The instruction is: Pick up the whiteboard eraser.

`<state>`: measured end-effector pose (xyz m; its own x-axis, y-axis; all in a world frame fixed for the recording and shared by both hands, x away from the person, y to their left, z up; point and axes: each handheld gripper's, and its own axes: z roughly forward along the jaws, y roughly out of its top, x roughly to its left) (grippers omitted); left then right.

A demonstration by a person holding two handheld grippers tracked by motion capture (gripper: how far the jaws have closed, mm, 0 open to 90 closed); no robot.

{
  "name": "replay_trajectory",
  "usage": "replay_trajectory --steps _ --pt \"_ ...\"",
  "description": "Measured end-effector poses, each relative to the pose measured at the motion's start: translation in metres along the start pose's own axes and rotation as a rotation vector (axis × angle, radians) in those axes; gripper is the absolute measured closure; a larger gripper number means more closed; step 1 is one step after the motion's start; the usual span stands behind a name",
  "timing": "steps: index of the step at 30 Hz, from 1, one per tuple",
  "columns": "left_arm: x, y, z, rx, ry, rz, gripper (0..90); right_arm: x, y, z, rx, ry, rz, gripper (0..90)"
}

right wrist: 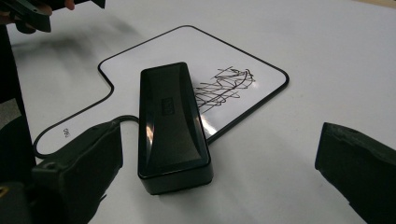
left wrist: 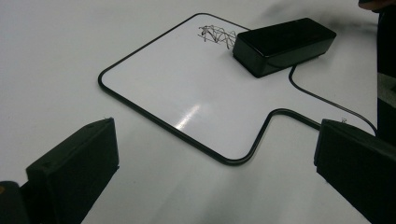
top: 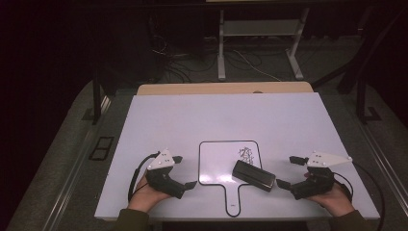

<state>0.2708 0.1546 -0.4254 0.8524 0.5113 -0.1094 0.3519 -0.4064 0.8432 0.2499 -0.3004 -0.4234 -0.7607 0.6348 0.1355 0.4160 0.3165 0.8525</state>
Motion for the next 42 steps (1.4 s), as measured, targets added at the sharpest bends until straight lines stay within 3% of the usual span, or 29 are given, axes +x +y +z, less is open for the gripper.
replay_trajectory --steps 14,42 --pt "-0.002 -0.001 -0.002 -0.001 -0.002 0.005 0.0 -0.003 0.004 0.001 0.0 0.005 0.019 0.0" --pt "-0.001 -0.005 -0.003 0.002 -0.003 -0.002 0.0 -0.002 0.021 0.015 0.002 0.036 -0.017 0.0"
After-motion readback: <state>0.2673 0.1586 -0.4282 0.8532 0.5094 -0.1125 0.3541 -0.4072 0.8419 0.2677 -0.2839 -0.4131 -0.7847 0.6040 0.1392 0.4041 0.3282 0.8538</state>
